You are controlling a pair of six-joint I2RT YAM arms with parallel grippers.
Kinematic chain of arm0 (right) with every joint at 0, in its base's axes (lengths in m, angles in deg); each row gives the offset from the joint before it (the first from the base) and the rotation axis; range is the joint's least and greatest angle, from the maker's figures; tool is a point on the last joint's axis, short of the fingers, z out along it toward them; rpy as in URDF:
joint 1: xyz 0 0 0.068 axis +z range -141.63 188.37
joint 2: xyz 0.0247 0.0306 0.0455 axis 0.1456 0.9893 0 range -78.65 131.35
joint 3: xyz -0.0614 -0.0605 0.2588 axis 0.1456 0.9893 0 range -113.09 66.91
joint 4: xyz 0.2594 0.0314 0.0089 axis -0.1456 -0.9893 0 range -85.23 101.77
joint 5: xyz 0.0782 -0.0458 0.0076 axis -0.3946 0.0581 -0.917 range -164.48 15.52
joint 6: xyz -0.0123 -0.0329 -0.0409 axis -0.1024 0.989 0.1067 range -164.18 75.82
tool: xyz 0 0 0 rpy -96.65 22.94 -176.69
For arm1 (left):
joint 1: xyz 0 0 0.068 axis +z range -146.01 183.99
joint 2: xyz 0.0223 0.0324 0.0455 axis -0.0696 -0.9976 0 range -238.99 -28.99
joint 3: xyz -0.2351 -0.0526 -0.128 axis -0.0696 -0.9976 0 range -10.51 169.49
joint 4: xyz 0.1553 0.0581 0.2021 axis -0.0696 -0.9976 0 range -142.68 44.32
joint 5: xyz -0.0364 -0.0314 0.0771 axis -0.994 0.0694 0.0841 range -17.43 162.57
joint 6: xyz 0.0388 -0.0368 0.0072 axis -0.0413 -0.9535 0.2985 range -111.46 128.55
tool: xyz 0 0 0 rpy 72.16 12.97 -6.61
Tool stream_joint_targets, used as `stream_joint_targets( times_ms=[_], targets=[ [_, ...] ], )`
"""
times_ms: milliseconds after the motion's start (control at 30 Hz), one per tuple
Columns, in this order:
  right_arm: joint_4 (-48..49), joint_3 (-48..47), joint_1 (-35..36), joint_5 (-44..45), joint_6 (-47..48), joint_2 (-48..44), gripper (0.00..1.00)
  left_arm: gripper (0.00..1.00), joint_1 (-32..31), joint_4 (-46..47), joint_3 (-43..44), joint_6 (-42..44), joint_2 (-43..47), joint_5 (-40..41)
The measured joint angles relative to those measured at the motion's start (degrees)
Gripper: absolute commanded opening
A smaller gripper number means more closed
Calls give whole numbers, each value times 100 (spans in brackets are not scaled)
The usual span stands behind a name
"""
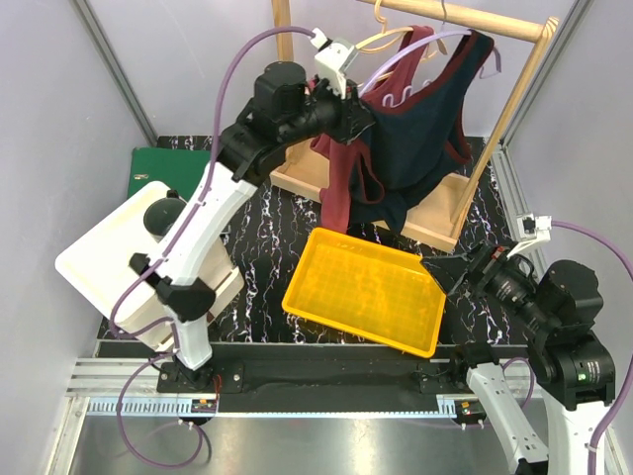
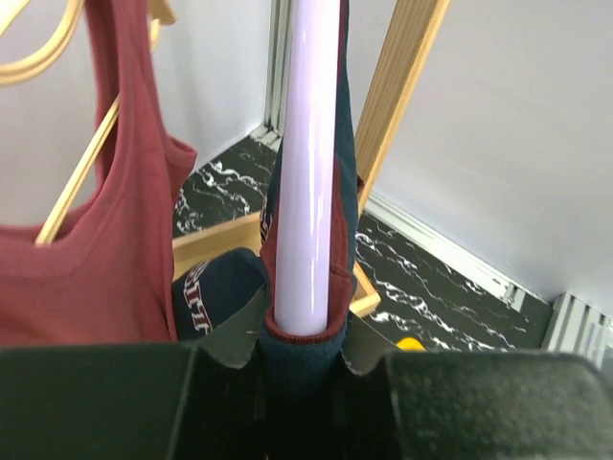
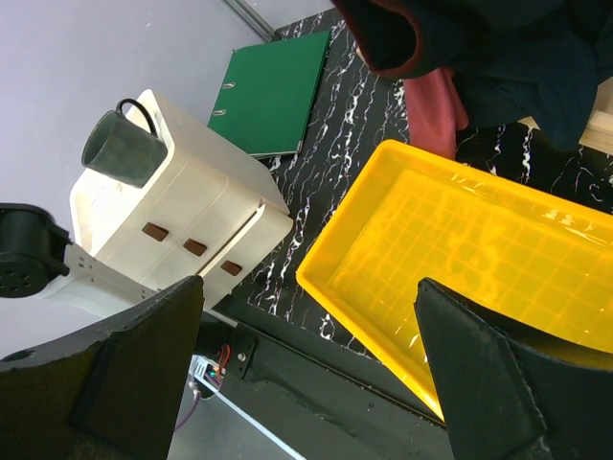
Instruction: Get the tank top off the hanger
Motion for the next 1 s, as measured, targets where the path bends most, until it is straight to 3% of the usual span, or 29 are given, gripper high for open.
stream_joint_targets(
  times_ms=[367, 533, 833, 933, 1000],
  targets=[
    [-221, -247, 0, -278, 444, 214, 100, 0, 9, -166, -2319, -481, 2719, -238],
    [-695, -1025, 0, -402, 918, 931, 100, 0, 4, -37, -3545, -708, 3936, -339],
    [-686, -1488, 68, -688, 1154, 2041, 96, 0, 2, 46, -5300, -881, 4640, -289],
    [-693, -1755, 708, -398, 1088, 2468, 97, 0, 2, 46, -5674, -887, 4662, -214],
    [-671, -2092, 1744, 136, 1038, 2846, 99, 0, 2, 44, -5884, -903, 4690, -184]
  ],
)
